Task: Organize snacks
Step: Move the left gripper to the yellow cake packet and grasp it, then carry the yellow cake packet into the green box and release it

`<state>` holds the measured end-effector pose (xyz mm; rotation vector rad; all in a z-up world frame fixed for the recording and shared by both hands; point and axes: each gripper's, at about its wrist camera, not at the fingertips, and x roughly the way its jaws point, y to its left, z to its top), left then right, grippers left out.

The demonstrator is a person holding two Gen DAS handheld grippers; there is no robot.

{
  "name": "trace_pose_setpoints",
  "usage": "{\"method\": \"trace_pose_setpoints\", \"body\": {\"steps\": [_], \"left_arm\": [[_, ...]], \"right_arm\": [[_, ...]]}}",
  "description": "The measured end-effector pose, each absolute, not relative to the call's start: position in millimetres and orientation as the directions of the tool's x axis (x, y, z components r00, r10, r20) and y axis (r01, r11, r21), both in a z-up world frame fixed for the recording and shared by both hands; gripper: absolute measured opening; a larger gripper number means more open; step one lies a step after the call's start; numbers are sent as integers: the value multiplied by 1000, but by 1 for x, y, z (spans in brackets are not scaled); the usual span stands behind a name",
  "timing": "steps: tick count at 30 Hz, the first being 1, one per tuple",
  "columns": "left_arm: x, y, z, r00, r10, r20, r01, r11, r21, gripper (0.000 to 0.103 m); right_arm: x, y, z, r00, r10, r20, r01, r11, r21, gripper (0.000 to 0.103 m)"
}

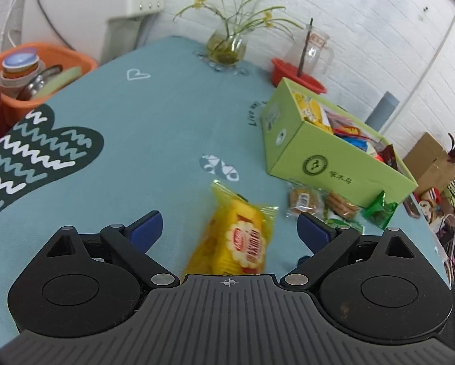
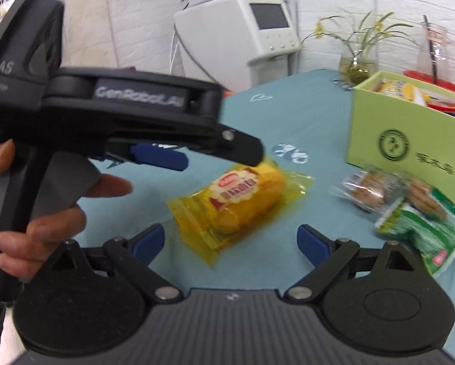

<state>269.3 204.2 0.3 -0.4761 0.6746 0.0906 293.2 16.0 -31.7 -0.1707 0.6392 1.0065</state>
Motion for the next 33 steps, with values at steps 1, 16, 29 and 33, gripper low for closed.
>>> {"method": "trace_pose_setpoints", "body": {"steps": [1, 16, 29, 33], "left_arm": [[274, 207, -2, 777, -87, -624, -219, 891, -398, 78], [261, 105, -16, 664, -352, -660, 57, 903, -425, 32], [262, 19, -11, 625, -352, -696, 128, 927, -354, 52], [266, 24, -10, 632, -335, -699, 126, 934, -335, 56]], "right_arm": [[295, 24, -34, 368, 724, -584, -833, 535, 140, 93], [244, -32, -36, 510, 599, -617, -818, 559, -133, 93], [230, -120, -42, 580, 550, -602, -705, 708, -32, 92], [235, -120, -47, 560, 572, -599, -707, 707, 15, 88]]}}
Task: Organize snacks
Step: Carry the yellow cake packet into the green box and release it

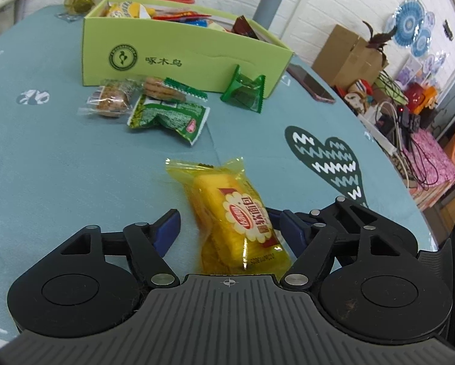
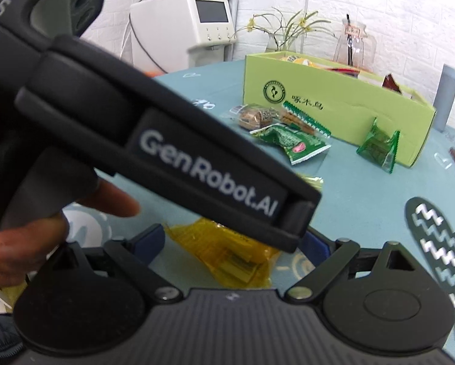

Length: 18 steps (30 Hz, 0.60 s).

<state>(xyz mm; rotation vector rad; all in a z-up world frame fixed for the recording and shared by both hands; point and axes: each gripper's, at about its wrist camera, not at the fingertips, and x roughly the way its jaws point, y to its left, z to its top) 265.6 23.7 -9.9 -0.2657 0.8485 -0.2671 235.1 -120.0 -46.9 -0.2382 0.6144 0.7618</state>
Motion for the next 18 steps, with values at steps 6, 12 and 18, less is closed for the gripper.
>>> {"method": "trace_pose_setpoints", "body": {"steps": [6, 12, 18], "left_arm": [[269, 34, -11, 617, -419, -666, 190, 901, -391, 25], [305, 39, 32, 695, -392, -603, 207, 912, -354, 25], [397, 54, 85, 763, -371, -529, 214, 917, -336, 24]], "right_arm": [[242, -128, -37, 574, 582, -576, -685, 727, 52, 70], [277, -120, -2, 636, 595, -491, -685, 728, -5, 70], [381, -98, 36, 705, 581, -408, -667, 739, -100, 70]]}}
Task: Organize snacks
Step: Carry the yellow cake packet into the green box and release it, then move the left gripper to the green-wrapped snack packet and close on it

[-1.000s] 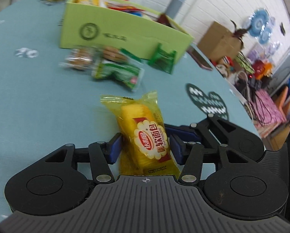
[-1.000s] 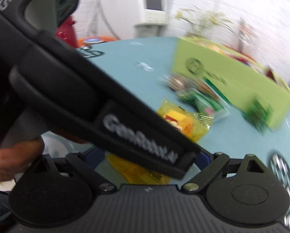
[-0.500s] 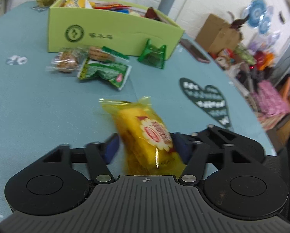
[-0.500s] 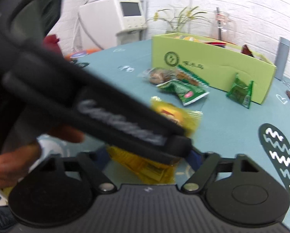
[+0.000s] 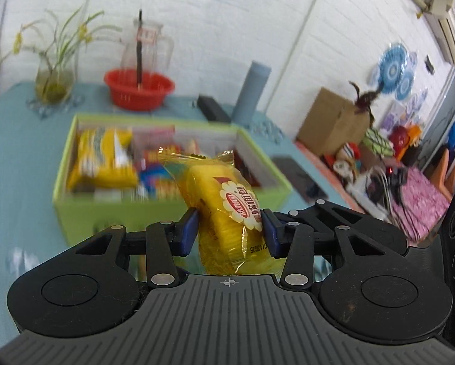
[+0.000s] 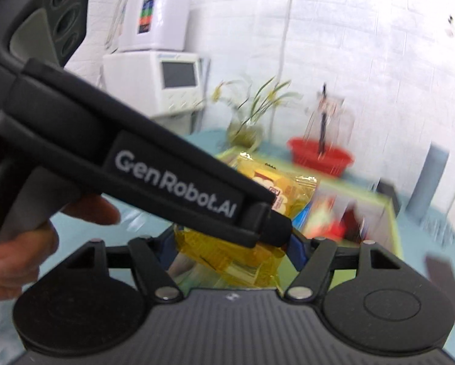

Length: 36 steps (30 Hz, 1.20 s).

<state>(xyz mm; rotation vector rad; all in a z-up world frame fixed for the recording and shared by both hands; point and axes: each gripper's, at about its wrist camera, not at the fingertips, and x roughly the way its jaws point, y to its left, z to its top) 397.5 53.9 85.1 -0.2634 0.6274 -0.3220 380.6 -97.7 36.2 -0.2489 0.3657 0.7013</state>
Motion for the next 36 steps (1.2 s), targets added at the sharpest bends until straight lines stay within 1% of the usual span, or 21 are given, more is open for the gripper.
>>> {"method": "trace_pose_setpoints", "body": {"steps": [2, 5, 9, 10, 11, 13, 15, 16, 17, 18, 20, 21, 23, 24, 26, 28, 30, 32, 34, 36], "left_arm": [[434, 56, 93, 769, -370, -522, 211, 917, -339, 23], [491, 53, 92, 752, -384, -536, 213, 911, -353, 23], [546, 44, 67, 709, -383, -593, 207, 916, -344, 23], [554, 43, 59, 695, -381, -610, 202, 917, -343, 25], [558, 41, 49, 685, -383, -620, 205, 918, -340, 31], [558, 39, 37, 687, -395, -610, 224, 914, -339, 34], [554, 39, 37, 697, -400, -596, 240, 912, -332, 34], [552, 38, 38, 696, -405, -593, 245, 910, -334, 40], [549, 38, 41, 701, -409, -584, 247, 908, -339, 45], [545, 37, 44, 710, -404, -577, 242, 909, -339, 48], [532, 38, 56, 736, -392, -551, 235, 912, -336, 56], [523, 39, 62, 751, -390, -533, 235, 912, -336, 57], [499, 42, 78, 780, -390, -490, 247, 910, -332, 63], [486, 44, 84, 793, -390, -469, 251, 909, -332, 64], [456, 51, 93, 818, -390, -423, 257, 906, -337, 73], [427, 57, 94, 835, -383, -396, 253, 905, -341, 75], [397, 63, 87, 843, -367, -394, 232, 907, -350, 76], [373, 68, 72, 843, -343, -414, 191, 911, -367, 77], [356, 72, 51, 831, -319, -456, 136, 911, -388, 77], [345, 76, 30, 805, -311, -506, 87, 905, -417, 77]], "right_arm": [[417, -93, 43, 719, 567, -402, -652, 750, -108, 71], [467, -90, 40, 743, 524, -416, -613, 782, -109, 71], [519, -95, 16, 714, 499, -491, -589, 807, -36, 72], [527, -96, 8, 701, 500, -509, -590, 807, -19, 74], [531, -97, 0, 688, 511, -516, -597, 803, -1, 79], [534, -99, -8, 682, 527, -508, -596, 802, 32, 84], [532, -97, -8, 687, 525, -503, -601, 799, 13, 86], [530, -95, -7, 689, 522, -502, -603, 797, 0, 90], [526, -94, -6, 695, 517, -500, -600, 800, -7, 91], [517, -96, -4, 701, 514, -494, -598, 802, -15, 93], [504, -107, 6, 716, 524, -461, -600, 800, -22, 93], [491, -112, 12, 731, 521, -440, -593, 804, -32, 93], [468, -121, 25, 760, 510, -402, -582, 810, -73, 93], [455, -125, 29, 769, 507, -388, -581, 808, -97, 93], [422, -134, 35, 788, 498, -362, -574, 806, -141, 93], [392, -141, 34, 787, 506, -352, -582, 799, -153, 93], [370, -145, 26, 767, 526, -367, -601, 789, -127, 93], [344, -145, 19, 725, 563, -397, -635, 770, -68, 93], [337, -138, 1, 672, 596, -439, -669, 743, -15, 93], [335, -124, -15, 628, 598, -497, -689, 724, 0, 93]]}}
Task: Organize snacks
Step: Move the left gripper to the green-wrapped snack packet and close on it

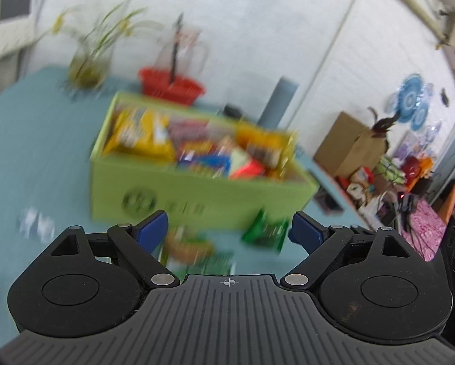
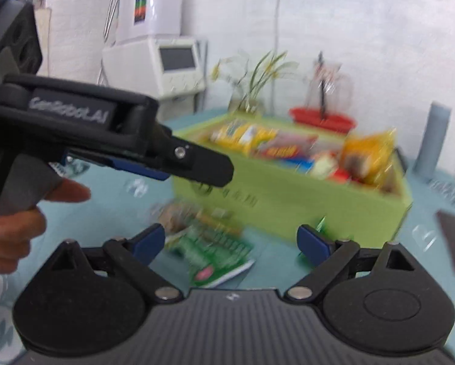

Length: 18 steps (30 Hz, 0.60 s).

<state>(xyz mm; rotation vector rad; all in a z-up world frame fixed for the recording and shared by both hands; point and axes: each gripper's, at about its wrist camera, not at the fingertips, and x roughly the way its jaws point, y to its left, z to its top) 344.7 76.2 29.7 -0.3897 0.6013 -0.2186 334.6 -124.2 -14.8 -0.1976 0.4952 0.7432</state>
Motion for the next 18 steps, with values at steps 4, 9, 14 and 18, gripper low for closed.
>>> {"method": "trace_pose_setpoints", "body": {"steps": [4, 9, 14, 18], "left_arm": [[344, 82, -2, 739, -334, -585, 42, 890, -454, 69], [366, 79, -6, 723, -351, -595, 71, 895, -441, 63], [378, 75, -19, 686, -324, -651, 71, 921, -383, 51], [359, 71, -18, 675, -341, -654, 97, 920, -379, 47]], "right_arm": [[330, -95, -34, 558, 596, -577, -743, 669, -27, 93], [358, -71, -51, 552, 567, -611, -752, 656, -71, 93], [374, -71, -51, 478, 623, -619, -764, 642, 56, 93], [350, -74, -45, 442, 632, -637, -774, 627, 85, 92]]}}
